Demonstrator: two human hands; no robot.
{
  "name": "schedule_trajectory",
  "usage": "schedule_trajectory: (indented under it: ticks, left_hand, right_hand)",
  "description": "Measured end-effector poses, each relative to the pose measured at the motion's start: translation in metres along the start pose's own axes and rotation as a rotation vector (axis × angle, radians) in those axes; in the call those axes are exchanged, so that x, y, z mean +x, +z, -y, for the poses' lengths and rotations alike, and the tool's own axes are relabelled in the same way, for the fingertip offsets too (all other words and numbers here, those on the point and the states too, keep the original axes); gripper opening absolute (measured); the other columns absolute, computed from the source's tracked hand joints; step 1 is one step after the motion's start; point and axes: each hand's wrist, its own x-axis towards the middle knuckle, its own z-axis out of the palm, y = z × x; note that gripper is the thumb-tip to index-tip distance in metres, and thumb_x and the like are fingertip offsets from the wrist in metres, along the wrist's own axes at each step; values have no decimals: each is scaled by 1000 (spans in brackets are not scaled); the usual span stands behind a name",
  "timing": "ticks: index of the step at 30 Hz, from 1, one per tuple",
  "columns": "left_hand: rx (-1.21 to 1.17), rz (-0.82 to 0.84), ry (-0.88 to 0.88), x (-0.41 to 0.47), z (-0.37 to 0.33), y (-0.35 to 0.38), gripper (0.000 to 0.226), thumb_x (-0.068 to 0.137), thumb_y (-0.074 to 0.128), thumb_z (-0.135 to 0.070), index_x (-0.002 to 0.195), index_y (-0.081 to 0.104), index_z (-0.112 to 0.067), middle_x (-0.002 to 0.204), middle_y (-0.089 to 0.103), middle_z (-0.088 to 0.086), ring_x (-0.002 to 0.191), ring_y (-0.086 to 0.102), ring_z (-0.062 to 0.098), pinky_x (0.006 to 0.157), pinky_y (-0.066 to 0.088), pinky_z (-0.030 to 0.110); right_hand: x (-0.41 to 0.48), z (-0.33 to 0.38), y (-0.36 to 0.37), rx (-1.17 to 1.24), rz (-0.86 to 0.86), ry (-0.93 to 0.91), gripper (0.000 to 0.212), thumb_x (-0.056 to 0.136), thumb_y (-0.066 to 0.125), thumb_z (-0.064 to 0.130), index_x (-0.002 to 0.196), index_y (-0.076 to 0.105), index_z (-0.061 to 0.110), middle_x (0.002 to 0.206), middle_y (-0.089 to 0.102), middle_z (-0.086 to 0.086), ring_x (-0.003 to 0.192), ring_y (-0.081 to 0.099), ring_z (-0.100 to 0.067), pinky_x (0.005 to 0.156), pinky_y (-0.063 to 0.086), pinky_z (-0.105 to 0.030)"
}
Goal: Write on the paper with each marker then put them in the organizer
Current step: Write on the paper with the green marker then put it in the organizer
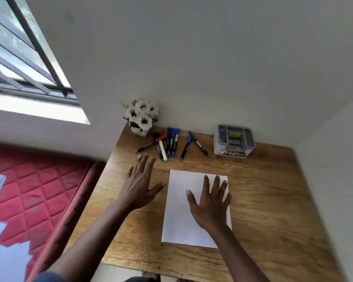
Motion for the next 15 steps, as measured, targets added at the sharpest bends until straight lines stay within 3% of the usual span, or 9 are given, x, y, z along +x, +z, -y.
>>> schedule_trajectory:
  ticks: [4,8,12,15]
  left_hand:
    - [102,17,-76,17,18,20,101,88,34,-82,163,1,-22,171,-9,5,155,-17,22,126,-2,49]
    - [192,31,-90,26,26,36,109,82,11,-90,162,-7,-18,169,-15,6,154,-20,22,126,-7,48]
    - [230,-37,-87,22,28,45,105,82,6,-89,162,-8,-22,169,-15,1,154,-19,18,127,-6,45]
    - [252,-68,-77,22,31,48,105,80,3,-88,162,-6,-24,168,-13,-2,154,-17,14,127,-5,43]
  right_hand:
    - [22,-20,21,-139,-69,-150,94,89,11,79,161,-12,24,166,-30,-9,151,-32,-32,122,-15,-58]
    - [39,-37,17,-231,-92,-318,89,90,8,80,159,-18,31,165,-33,-1,152,-32,-24,124,-8,-58]
    - [44,-39,13,-263,-80,-372,93,78,-12,86,155,-26,36,162,-39,5,149,-36,-18,124,-10,-55]
    - [48,-40,17,-253,-108,-378,91,76,-13,88,155,-24,42,162,-38,11,149,-36,-13,125,-12,-52]
